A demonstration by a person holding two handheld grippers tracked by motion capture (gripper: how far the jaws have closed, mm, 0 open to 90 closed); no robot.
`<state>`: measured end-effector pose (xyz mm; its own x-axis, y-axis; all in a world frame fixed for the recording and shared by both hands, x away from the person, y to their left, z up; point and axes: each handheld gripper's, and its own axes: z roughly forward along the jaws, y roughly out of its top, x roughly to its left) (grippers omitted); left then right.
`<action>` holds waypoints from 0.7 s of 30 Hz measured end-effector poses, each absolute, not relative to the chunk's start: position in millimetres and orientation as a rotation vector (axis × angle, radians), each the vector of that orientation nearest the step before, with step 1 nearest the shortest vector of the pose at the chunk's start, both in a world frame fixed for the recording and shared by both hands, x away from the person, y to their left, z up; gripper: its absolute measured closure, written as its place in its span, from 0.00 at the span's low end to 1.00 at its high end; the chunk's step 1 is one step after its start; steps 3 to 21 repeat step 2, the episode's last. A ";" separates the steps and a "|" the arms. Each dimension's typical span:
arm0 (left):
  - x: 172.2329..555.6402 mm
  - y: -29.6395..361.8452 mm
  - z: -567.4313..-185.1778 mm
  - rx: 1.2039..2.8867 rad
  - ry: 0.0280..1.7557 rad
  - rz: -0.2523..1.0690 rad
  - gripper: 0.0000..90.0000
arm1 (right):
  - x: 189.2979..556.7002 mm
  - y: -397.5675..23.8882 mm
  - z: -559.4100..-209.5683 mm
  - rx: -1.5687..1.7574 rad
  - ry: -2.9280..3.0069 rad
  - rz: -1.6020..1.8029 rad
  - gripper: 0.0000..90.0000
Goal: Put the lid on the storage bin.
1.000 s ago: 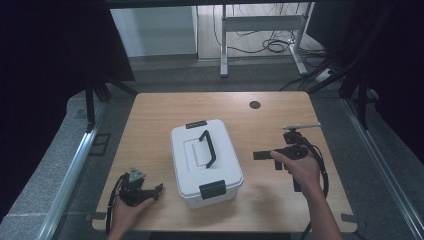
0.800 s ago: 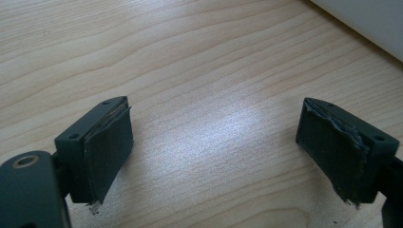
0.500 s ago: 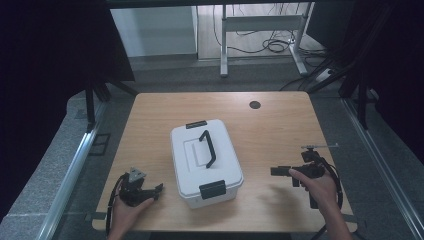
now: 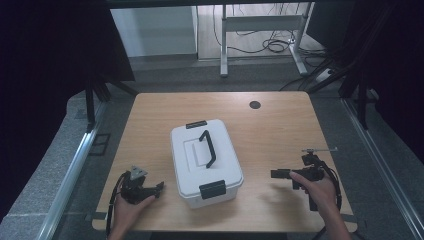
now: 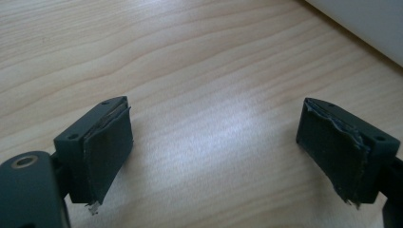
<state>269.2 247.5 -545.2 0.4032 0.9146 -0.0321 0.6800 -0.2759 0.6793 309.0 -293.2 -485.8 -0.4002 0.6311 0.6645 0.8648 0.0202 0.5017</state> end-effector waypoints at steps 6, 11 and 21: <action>272.0 246.1 -545.1 2.047 1.357 0.493 0.13 | 309.4 -294.2 -486.0 -1.544 -2.038 -1.324 0.46; 272.0 246.1 -545.1 2.047 1.357 0.493 0.13 | 309.4 -294.2 -486.0 -1.544 -2.038 -1.324 0.46; 272.0 246.1 -545.1 2.047 1.357 0.493 0.13 | 309.4 -294.2 -486.0 -1.544 -2.038 -1.324 0.46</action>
